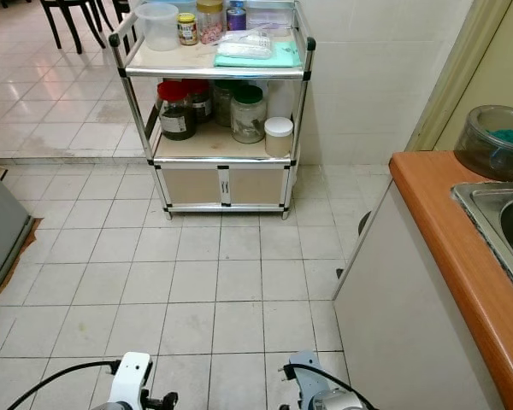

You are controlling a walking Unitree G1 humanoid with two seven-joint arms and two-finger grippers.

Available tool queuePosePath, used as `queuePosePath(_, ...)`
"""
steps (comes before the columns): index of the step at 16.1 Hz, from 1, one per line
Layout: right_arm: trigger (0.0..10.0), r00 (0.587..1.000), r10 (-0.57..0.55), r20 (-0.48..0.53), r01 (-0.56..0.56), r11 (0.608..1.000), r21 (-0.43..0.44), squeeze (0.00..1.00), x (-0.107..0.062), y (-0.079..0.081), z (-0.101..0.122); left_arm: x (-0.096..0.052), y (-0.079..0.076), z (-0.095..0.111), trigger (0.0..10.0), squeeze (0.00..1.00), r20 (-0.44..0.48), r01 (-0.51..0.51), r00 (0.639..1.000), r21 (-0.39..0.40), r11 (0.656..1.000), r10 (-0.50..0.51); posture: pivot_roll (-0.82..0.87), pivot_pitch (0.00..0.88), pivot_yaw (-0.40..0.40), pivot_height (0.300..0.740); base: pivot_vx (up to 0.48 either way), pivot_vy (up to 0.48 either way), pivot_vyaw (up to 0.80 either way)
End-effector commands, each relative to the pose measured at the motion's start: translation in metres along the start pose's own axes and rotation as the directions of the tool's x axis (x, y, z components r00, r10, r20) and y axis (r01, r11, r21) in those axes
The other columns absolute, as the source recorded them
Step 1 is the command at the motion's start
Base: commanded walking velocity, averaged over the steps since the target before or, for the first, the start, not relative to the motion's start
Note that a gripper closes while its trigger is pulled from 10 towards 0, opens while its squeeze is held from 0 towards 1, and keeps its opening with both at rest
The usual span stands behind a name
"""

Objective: Kitchen organization

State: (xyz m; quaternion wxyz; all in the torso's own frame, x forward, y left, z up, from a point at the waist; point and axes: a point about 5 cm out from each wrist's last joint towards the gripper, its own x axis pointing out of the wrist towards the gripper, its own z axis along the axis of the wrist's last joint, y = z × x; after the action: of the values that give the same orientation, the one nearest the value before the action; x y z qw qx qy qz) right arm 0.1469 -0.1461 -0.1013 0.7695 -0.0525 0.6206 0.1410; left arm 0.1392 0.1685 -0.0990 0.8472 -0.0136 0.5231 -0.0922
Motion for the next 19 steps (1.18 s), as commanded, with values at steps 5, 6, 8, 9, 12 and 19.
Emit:
queuePosePath(5, 10.0, 0.951, -0.221, 0.215, 0.179, 0.964, 0.197, 0.00, -0.012, -0.042, 0.021, 0.010, -0.029, -0.001, 10.0, 0.00, -0.165, -0.045, 0.985, 0.081, 0.996, 0.058, -0.08, 0.000, 0.045, 0.740, 0.000, 0.000, 0.00)
queuePosePath(6, 10.0, 0.951, -0.221, 0.215, 0.179, 0.964, 0.197, 0.00, -0.012, -0.042, 0.021, 0.010, -0.029, -0.001, 10.0, 0.00, -0.165, -0.045, 0.985, 0.081, 0.996, 0.058, -0.08, 0.000, 0.045, 0.740, 0.000, 0.000, 0.00)
queuePosePath(8, 10.0, 0.951, -0.221, 0.215, 0.179, 0.964, 0.197, 0.00, -0.012, -0.042, 0.021, 0.010, -0.029, -0.001, 10.0, 0.00, -0.165, -0.045, 0.985, 0.081, 0.996, 0.058, -0.08, 0.000, 0.045, 0.740, 0.000, 0.000, 0.00)
queuePosePath(9, 10.0, 0.951, -0.221, 0.215, 0.179, 0.964, 0.197, 0.00, -0.012, -0.042, 0.021, 0.010, -0.029, -0.001, 10.0, 0.00, -0.165, -0.045, 0.985, 0.081, 0.996, 0.058, -0.08, 0.000, 0.045, 0.740, 0.000, 0.000, 0.00)
queuePosePath(12, 10.0, 0.951, -0.221, 0.215, 0.179, 0.964, 0.197, 0.00, -0.012, -0.042, 0.021, 0.010, -0.029, -0.001, 10.0, 0.00, -0.165, -0.045, 0.985, 0.081, 0.996, 0.058, -0.08, 0.000, 0.045, 0.740, 0.000, 0.000, 0.00)
queuePosePath(19, 10.0, 0.957, -0.125, 0.261, 0.116, 0.992, 0.049, 0.00, -0.008, -0.008, 0.046, 0.007, 0.006, 0.035, 10.0, 0.00, 0.023, -0.201, 0.980, 0.114, 0.973, 0.199, 0.04, 0.000, 0.001, 0.740, 0.000, 0.000, 0.00)
